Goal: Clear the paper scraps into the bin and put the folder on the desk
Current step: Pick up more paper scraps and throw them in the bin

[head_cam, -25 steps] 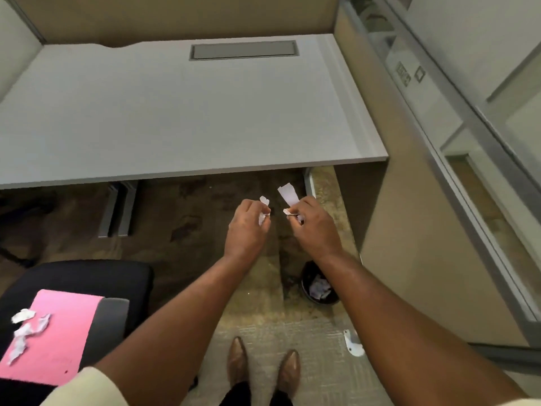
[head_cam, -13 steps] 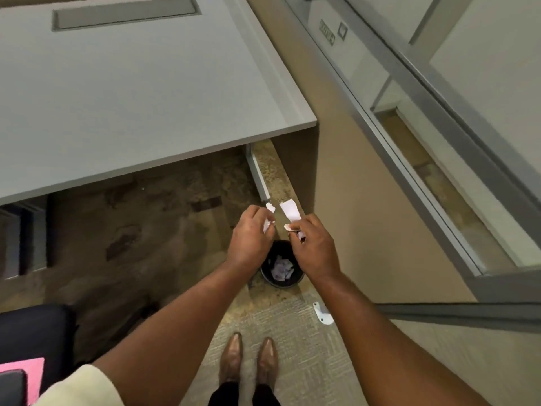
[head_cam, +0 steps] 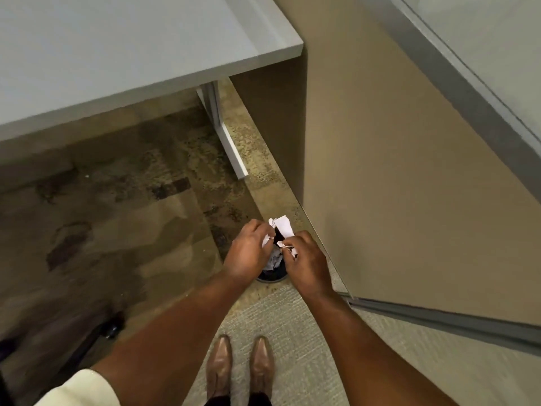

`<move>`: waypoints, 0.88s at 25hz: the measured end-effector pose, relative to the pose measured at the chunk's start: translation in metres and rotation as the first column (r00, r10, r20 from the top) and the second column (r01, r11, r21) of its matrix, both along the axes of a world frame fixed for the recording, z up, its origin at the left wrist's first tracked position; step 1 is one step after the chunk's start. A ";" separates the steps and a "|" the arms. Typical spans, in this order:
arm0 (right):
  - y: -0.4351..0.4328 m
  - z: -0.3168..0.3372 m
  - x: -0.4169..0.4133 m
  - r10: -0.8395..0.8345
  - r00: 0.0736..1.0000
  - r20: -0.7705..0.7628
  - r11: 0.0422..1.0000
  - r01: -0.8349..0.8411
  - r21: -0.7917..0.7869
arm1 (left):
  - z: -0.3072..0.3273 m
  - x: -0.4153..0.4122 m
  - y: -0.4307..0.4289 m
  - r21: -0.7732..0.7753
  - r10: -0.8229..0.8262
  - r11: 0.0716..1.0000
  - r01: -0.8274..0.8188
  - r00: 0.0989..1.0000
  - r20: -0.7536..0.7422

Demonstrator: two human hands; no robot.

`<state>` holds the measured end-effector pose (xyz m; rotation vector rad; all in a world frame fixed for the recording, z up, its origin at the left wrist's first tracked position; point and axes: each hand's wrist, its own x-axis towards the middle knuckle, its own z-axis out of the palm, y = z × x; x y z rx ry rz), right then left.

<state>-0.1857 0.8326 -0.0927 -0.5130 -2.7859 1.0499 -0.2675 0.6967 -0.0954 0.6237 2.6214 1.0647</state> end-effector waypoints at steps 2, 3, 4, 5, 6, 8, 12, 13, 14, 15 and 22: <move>0.002 -0.028 -0.001 -0.019 0.998 0.055 1.000 0.018 0.007 | -0.032 -0.003 0.004 -0.013 -0.027 1.000 0.027 0.999 0.034; 0.004 -0.041 -0.002 -0.022 0.997 0.075 1.000 0.021 0.015 | -0.048 -0.005 0.006 -0.017 -0.038 0.999 0.039 0.998 0.053; 0.005 -0.055 -0.002 -0.025 0.996 0.086 0.999 0.023 0.023 | -0.062 -0.007 0.009 -0.014 -0.052 0.998 0.053 0.996 0.071; 0.006 -0.068 -0.003 -0.030 0.995 0.097 0.999 0.027 0.028 | -0.077 -0.008 0.012 -0.010 -0.070 0.997 0.071 0.994 0.085; 0.007 -0.080 -0.004 -0.034 0.994 0.107 0.999 0.031 0.026 | -0.089 -0.010 0.015 -0.006 -0.087 0.996 0.088 0.992 0.095; 0.008 -0.099 -0.004 -0.025 0.991 0.131 1.000 0.024 0.006 | -0.107 -0.011 0.018 0.020 -0.111 0.994 0.110 0.987 0.118; 0.013 -0.142 -0.006 -0.015 0.978 0.209 1.000 0.020 -0.022 | -0.151 -0.015 0.023 0.052 -0.141 0.990 0.135 0.978 0.156; 0.013 -0.149 -0.006 -0.006 0.977 0.215 0.999 0.012 -0.030 | -0.159 -0.014 0.024 0.033 -0.142 0.990 0.138 0.976 0.165; 0.014 -0.154 -0.005 0.002 0.976 0.218 0.999 0.006 -0.035 | -0.164 -0.014 0.023 0.011 -0.140 0.990 0.140 0.975 0.173; 0.014 -0.158 -0.005 0.004 0.975 0.221 0.999 0.005 -0.039 | -0.168 -0.014 0.022 -0.007 -0.140 0.990 0.143 0.974 0.179; 0.015 -0.127 -0.008 -0.011 0.963 0.269 1.000 0.010 0.007 | -0.139 -0.011 0.012 -0.035 -0.125 0.991 0.131 0.982 0.139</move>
